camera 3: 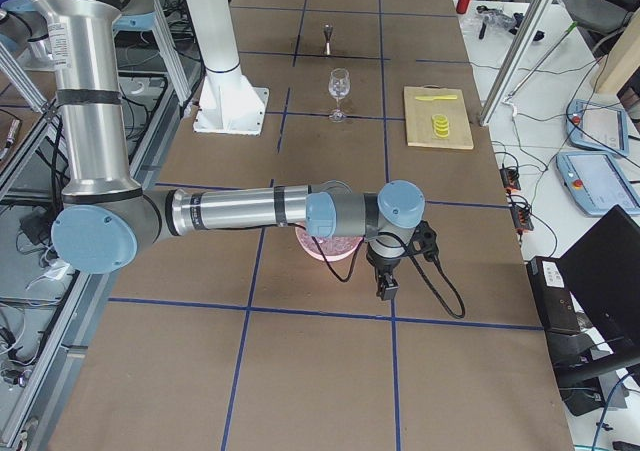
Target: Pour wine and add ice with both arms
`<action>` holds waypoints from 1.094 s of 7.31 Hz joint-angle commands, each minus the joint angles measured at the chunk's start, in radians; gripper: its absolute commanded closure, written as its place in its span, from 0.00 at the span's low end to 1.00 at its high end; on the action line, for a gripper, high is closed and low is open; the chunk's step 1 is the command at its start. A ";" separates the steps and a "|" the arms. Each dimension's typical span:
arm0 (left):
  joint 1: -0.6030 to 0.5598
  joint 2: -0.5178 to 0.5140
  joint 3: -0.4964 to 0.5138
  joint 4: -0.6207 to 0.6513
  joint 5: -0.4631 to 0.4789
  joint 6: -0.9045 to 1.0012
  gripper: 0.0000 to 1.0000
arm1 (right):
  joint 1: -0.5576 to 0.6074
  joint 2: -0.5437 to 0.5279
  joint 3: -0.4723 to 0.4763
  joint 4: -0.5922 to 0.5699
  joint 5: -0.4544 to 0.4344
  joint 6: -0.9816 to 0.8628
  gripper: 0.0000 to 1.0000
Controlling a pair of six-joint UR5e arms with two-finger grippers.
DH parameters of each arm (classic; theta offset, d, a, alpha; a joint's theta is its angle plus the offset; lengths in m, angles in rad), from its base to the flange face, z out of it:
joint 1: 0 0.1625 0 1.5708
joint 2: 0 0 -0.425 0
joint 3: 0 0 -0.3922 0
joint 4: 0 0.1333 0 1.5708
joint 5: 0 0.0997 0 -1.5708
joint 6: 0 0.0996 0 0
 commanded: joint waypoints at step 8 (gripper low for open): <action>0.007 -0.010 -0.002 0.020 0.001 -0.002 0.00 | 0.004 -0.017 0.024 0.005 -0.001 0.000 0.00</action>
